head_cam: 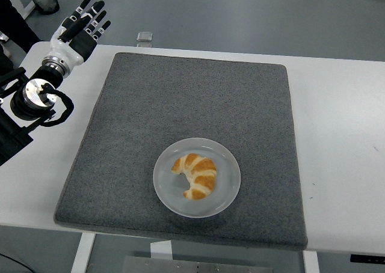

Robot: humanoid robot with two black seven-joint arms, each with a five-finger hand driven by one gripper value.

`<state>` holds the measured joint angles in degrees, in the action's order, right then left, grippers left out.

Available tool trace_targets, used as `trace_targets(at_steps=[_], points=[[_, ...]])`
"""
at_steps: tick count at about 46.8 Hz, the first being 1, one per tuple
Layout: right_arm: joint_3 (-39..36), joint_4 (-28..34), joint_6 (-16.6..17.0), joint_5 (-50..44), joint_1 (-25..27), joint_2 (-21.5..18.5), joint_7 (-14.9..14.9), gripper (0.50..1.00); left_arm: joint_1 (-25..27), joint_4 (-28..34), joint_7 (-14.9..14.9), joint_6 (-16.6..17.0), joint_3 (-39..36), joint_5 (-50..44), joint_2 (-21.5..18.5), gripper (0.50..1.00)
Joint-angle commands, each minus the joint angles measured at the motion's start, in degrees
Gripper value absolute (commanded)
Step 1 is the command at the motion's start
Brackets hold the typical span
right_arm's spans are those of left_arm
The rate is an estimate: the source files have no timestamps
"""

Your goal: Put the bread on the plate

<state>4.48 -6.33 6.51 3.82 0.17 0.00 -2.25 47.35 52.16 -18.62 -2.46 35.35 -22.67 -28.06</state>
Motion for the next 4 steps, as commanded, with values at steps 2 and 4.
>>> trace_targets(at_steps=[2,4], points=[[0.0,0.0,0.0,0.0,0.1,0.0,0.1,0.952,-0.6,-1.3,-0.4,-0.1,1.3,0.0,1.0,1.000],[0.1,0.0,0.0,0.0,0.2,0.0,0.1,0.954,-1.2,-1.4,-0.4,-0.1,2.1,0.1,1.5,1.000]])
